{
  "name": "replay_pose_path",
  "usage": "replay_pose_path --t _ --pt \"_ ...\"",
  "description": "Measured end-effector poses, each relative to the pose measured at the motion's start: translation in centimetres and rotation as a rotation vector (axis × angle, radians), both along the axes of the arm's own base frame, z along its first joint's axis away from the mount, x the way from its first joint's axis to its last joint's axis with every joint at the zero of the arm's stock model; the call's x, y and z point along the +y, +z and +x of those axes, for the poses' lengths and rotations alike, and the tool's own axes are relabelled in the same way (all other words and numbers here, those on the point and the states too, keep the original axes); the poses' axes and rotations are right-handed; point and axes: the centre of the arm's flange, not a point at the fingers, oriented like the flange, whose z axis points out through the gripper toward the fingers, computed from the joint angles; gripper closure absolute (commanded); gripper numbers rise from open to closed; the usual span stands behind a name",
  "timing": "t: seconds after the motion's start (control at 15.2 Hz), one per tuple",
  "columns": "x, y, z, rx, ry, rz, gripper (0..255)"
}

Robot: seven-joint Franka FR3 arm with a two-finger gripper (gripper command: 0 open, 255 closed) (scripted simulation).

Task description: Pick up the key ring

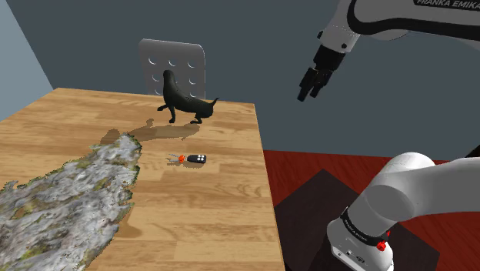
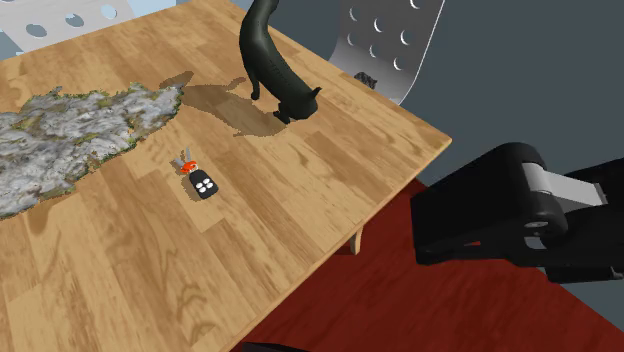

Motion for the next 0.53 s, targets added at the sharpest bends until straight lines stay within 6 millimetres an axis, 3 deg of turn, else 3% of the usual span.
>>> replay_pose_path --t 0.2,0.53 --pt "1.3 -0.5 1.1 0.003 0.022 -0.007 0" --pt "6.5 -2.4 4.8 0.015 0.108 -0.036 0"
